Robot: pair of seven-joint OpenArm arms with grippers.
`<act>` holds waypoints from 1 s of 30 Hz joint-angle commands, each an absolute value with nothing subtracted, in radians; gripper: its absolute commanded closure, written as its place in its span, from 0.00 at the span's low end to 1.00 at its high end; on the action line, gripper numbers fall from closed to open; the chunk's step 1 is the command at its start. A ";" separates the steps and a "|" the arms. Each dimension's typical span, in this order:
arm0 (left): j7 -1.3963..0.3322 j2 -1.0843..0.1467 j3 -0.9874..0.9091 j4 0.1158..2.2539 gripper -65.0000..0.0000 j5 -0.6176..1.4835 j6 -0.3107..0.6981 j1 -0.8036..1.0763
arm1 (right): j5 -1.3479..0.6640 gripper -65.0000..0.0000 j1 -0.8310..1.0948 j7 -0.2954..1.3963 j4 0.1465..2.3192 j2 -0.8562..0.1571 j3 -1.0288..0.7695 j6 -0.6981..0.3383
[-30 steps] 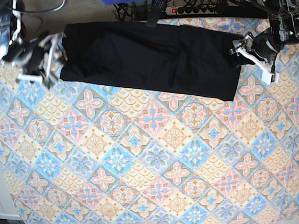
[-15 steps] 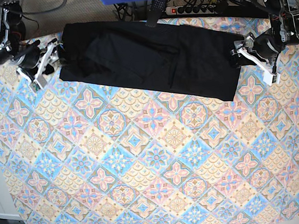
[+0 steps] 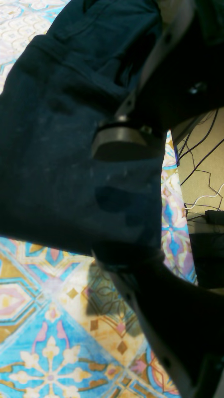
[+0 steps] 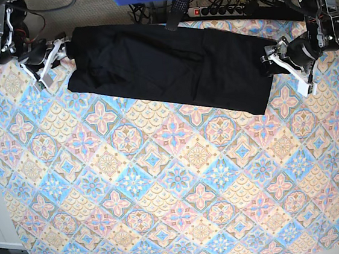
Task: Fold the T-shirt properly
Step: 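Grasp the opposite strip end with the right gripper, then fold the held end inward toward the left gripper with the right gripper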
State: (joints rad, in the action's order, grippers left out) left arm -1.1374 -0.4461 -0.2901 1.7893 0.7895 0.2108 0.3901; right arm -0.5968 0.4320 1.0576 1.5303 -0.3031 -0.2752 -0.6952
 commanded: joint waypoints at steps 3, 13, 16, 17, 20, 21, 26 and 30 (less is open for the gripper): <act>-1.129 -0.460 -0.297 1.802 0.39 0.802 0.214 0.386 | -0.615 0.34 0.384 1.038 1.511 -0.318 -0.236 -0.698; -1.129 -0.460 -0.297 1.802 0.39 0.802 0.214 0.386 | -0.742 0.34 0.318 1.041 1.491 -0.318 -0.081 -0.698; -1.129 -0.460 -0.297 1.802 0.39 0.802 0.214 0.386 | -0.773 0.34 0.318 1.038 1.466 -0.318 -0.053 -0.698; -1.129 -0.460 -0.297 1.802 0.39 0.802 0.214 0.386 | -0.773 0.34 0.318 1.038 1.465 -0.318 -0.051 -0.698; -1.129 -0.460 -0.297 1.802 0.39 0.802 0.214 0.386 | -0.773 0.34 0.320 1.040 1.465 -0.318 -0.051 -0.698; -1.129 -0.460 -0.297 1.802 0.39 0.802 0.214 0.386 | -0.773 0.34 0.320 1.041 1.465 -0.318 -0.050 -0.698; -1.129 -0.460 -0.297 1.802 0.39 0.802 0.214 0.386 | -0.773 0.50 0.320 1.038 1.465 -0.318 -0.050 -0.698; -1.129 -0.460 -0.297 1.804 0.39 0.802 0.214 0.386 | -0.773 0.88 0.318 1.036 1.463 -0.320 -0.061 -0.698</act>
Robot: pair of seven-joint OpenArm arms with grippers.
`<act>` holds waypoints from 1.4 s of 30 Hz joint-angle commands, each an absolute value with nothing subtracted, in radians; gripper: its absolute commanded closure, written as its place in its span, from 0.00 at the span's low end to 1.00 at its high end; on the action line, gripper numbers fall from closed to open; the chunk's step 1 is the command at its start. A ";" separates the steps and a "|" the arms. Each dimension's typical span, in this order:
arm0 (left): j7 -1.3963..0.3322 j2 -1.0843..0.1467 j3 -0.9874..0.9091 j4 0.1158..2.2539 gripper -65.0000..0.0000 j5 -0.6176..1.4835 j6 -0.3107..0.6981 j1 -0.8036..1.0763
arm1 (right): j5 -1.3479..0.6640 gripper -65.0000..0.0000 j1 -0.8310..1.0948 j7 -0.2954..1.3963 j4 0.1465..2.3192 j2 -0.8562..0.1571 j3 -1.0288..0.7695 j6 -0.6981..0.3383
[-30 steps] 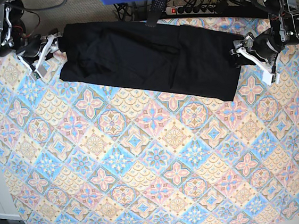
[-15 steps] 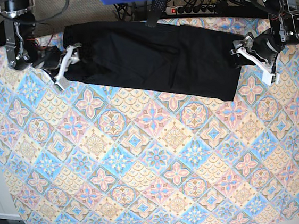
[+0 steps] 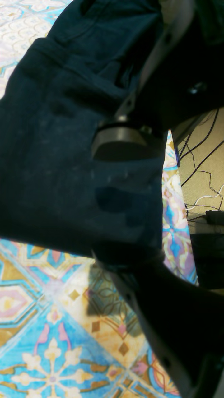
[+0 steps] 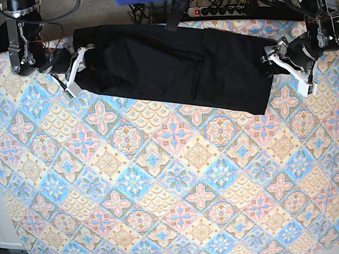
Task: Fold the T-shirt properly
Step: 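Fold the held end inward toward the left gripper with the right gripper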
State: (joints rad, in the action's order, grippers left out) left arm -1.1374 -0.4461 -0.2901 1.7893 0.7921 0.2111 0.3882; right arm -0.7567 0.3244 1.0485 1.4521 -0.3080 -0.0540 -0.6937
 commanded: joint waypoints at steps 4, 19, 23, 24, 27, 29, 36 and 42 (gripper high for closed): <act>-1.127 -0.460 -0.297 1.804 0.39 0.803 0.214 0.386 | -0.773 1.00 0.318 1.036 1.463 -0.320 -0.108 -0.698; -1.125 -0.458 -0.303 1.807 0.39 0.808 0.211 0.381 | -0.611 0.99 0.079 1.043 1.310 -0.415 -0.173 -0.698; -1.125 -0.458 -0.305 1.808 0.40 0.808 0.209 0.381 | -0.545 0.99 0.036 1.047 1.314 -0.417 -0.173 -0.698; -1.125 -0.458 -0.305 1.808 0.42 0.808 0.209 0.383 | -0.541 0.99 0.036 1.049 1.317 -0.418 -0.173 -0.698; -1.125 -0.433 -0.306 1.804 0.62 0.805 0.209 0.383 | -0.538 0.99 0.038 1.076 1.360 -0.418 -0.173 -0.698; -1.125 -0.430 -0.306 1.801 0.80 0.805 0.213 0.384 | -0.538 0.99 0.041 1.084 1.434 -0.417 -0.171 -0.698; -1.125 -0.394 -0.298 1.801 0.93 0.803 0.213 0.384 | -0.539 0.99 0.097 1.102 1.633 -0.414 -0.084 -0.698; -1.125 -0.374 -0.297 1.801 0.93 0.800 0.213 0.387 | -0.539 0.99 0.099 1.102 1.767 -0.412 0.022 -0.698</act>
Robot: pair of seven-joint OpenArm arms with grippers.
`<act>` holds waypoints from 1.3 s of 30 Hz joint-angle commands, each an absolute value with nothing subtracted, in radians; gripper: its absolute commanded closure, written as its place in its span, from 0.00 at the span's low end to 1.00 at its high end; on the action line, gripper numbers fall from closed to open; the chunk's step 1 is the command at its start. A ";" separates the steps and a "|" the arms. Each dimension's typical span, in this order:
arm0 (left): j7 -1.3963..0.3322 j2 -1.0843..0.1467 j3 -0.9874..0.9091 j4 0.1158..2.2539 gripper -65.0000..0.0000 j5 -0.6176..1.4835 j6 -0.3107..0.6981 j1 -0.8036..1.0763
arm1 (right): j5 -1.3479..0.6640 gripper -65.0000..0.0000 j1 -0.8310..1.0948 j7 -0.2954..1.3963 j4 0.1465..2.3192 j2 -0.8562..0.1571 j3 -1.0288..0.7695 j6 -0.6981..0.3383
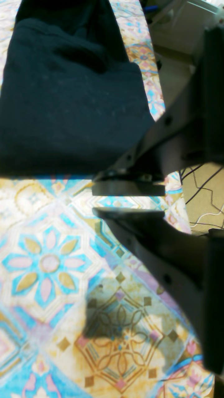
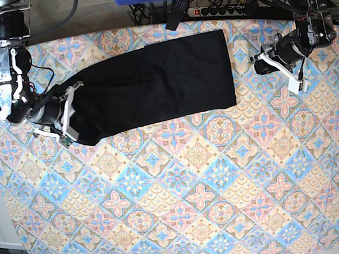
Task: Fold the T-shirt properly
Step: 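Fold the held end inward toward the left gripper with the right gripper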
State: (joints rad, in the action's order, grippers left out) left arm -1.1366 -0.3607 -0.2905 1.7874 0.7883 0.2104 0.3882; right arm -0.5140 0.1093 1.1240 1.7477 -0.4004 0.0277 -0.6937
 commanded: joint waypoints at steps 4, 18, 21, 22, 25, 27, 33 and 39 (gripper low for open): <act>-1.125 -0.374 -0.297 1.785 0.93 0.800 0.211 0.392 | -0.539 0.99 0.119 1.102 1.868 -0.412 0.081 -0.698; -1.124 -0.349 -0.298 1.747 0.93 0.799 0.206 0.392 | -0.535 0.99 0.045 1.098 1.940 -0.351 0.341 -0.698; -1.124 -0.321 -0.297 1.747 0.93 0.751 0.206 0.392 | -0.533 0.99 0.001 1.098 1.940 -0.315 0.404 -0.698; -1.124 -0.308 -0.297 1.747 0.93 0.730 0.206 0.392 | -0.533 0.99 -0.012 1.098 1.940 -0.305 0.423 -0.698; -1.124 -0.269 -0.297 1.747 0.93 0.662 0.208 0.392 | -0.532 0.99 -0.048 1.098 1.940 -0.275 0.478 -0.698; -1.124 -0.248 -0.297 1.747 0.93 0.634 0.209 0.390 | -0.532 0.99 -0.070 1.098 1.940 -0.259 0.501 -0.698; -1.124 -0.225 -0.297 1.747 0.93 0.602 0.211 0.387 | -0.532 0.99 -0.119 1.098 1.939 -0.220 0.562 -0.698; -1.124 -0.225 -0.297 1.747 0.93 0.602 0.211 0.387 | -0.532 0.99 -0.139 1.098 1.939 -0.151 0.602 -0.698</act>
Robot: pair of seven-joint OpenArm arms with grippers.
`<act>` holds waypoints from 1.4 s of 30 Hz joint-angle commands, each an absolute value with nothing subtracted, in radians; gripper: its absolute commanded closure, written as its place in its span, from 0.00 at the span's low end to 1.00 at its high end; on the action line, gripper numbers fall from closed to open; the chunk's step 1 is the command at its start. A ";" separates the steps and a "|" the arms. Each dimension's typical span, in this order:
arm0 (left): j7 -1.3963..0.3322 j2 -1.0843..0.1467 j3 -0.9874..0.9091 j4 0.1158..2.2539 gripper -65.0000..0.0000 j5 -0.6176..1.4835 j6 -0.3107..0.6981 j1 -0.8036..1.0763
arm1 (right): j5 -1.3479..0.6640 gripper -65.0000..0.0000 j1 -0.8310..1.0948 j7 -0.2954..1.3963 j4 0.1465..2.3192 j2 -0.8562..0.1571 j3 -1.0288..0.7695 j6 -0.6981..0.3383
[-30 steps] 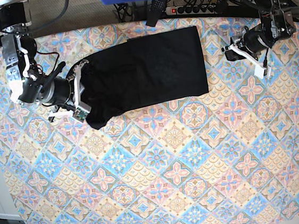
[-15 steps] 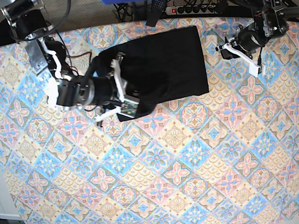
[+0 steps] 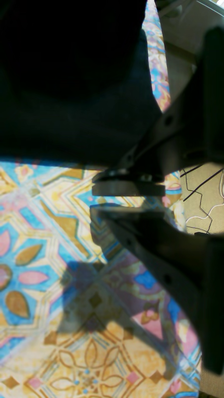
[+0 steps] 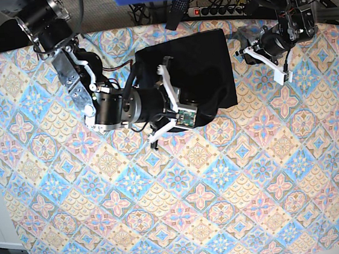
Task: Fold the T-shirt properly
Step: 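Fold the held end inward toward the left gripper with the right gripper, then move the left gripper to the bundle's edge and grasp it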
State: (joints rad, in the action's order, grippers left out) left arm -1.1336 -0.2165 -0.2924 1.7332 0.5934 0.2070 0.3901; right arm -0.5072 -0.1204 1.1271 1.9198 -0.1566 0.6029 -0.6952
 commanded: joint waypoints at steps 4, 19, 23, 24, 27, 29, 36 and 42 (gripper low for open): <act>-1.124 -0.225 -0.297 1.747 0.93 0.602 0.211 0.387 | -0.509 0.98 -0.151 1.093 1.926 -0.091 0.668 -0.698; -1.124 -0.225 -0.297 1.748 0.93 0.604 0.213 0.386 | -0.168 0.65 -0.156 1.046 1.880 -0.131 0.918 -0.698; -1.124 -0.229 -0.297 1.750 0.92 0.604 0.213 0.384 | -0.168 0.65 -0.151 1.020 1.894 -0.202 0.849 -0.698; -1.124 -0.229 -0.298 1.750 0.92 0.602 0.213 0.384 | -0.168 0.65 -0.151 1.020 1.894 -0.209 0.812 -0.698; -1.124 -0.231 -0.303 1.750 0.92 0.602 0.213 0.384 | -0.170 0.65 -0.122 1.020 1.894 -0.211 0.720 -0.698; -1.124 -0.240 -0.305 1.748 0.92 0.602 0.213 0.384 | -0.170 0.65 -0.105 1.020 1.894 -0.211 0.659 -0.698; -1.130 -0.242 -0.306 1.802 0.92 0.670 0.214 0.361 | -0.170 0.65 -0.094 1.021 1.894 -0.211 0.561 -0.698; -1.132 -0.300 -0.341 1.848 0.65 0.819 0.206 0.415 | -0.170 0.65 -0.051 1.023 1.894 -0.211 0.530 -0.698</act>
